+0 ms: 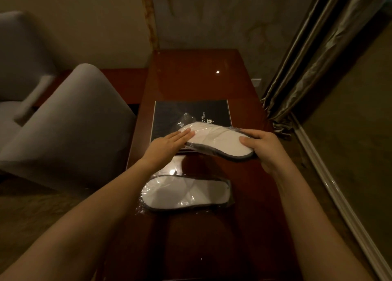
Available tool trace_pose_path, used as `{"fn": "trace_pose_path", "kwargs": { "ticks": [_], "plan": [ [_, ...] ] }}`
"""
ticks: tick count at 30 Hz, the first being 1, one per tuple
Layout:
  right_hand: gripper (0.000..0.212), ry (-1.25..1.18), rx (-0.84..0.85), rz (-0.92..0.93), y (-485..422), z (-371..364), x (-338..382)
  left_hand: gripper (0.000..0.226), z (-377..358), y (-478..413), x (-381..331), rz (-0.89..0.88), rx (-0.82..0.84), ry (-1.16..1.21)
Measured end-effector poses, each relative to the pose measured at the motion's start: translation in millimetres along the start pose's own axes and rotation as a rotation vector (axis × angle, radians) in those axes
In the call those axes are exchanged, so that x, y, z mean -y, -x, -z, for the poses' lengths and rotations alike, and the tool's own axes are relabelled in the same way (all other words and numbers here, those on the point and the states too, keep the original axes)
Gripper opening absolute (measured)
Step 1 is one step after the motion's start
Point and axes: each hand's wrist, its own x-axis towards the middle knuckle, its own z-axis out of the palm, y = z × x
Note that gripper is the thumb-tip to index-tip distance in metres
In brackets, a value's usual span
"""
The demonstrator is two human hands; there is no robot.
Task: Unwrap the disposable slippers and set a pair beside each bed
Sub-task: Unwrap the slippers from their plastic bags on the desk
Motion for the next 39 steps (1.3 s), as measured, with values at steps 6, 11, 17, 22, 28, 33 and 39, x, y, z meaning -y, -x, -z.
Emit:
{"fn": "trace_pose_path", "kwargs": {
  "ticks": [6, 11, 17, 22, 28, 33, 39],
  "plan": [
    [0.039, 0.12, -0.058, 0.155, 8, -3, -1, 0.081, -9, -3, 1, 0.018, 0.023, 0.006],
    [0.033, -0.137, -0.019, 0.015, 13, 17, 10, 0.086, -5, 1, 11, 0.029, -0.01, 0.018],
    [0.026, -0.127, -0.042, 0.058, 27, 58, 38, 0.082, -8, 9, 27, 0.183, 0.028, 0.009],
    [0.022, -0.222, -0.09, 0.182, 33, 79, 55, 0.081, -18, 4, 22, 0.324, 0.13, 0.015],
    [0.031, -0.247, -0.129, 0.242, -8, 28, 36, 0.063, -31, -18, -2, 0.395, 0.181, 0.076],
    [0.035, -0.17, -0.154, 0.177, -55, -26, -8, 0.053, -44, -32, -26, 0.449, 0.199, 0.239],
    [0.034, 0.029, -0.234, 0.051, -86, -64, -73, 0.059, -62, -34, -39, 0.468, 0.246, 0.317]
  ]
}}
